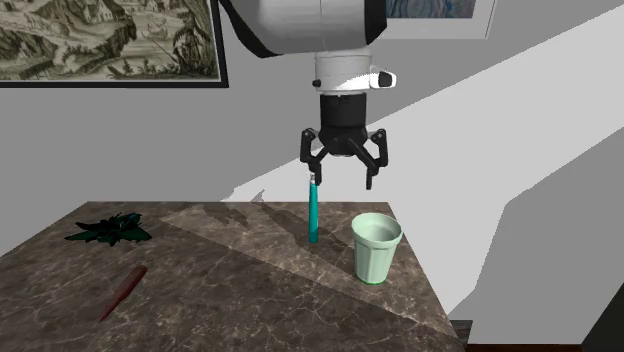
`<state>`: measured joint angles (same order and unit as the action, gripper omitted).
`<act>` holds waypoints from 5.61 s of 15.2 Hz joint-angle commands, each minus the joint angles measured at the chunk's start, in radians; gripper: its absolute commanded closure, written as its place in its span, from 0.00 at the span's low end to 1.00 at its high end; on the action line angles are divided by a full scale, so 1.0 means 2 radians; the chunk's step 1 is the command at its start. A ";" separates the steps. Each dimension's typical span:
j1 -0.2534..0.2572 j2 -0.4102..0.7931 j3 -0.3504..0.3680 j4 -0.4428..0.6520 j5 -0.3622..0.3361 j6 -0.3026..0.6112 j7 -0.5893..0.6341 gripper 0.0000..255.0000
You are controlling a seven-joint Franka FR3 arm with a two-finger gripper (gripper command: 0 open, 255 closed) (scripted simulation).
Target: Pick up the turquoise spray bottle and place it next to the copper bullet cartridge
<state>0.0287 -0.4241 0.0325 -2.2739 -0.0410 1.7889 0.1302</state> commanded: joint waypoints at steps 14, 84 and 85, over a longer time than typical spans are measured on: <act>0.028 0.274 0.027 0.233 0.010 0.062 -0.011 0.00; 0.132 0.177 0.119 0.326 0.032 -0.119 0.165 1.00; 0.137 0.175 0.125 0.330 0.034 -0.126 0.175 1.00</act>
<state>0.2923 -0.0628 0.2711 -1.6166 0.0223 1.5524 0.4587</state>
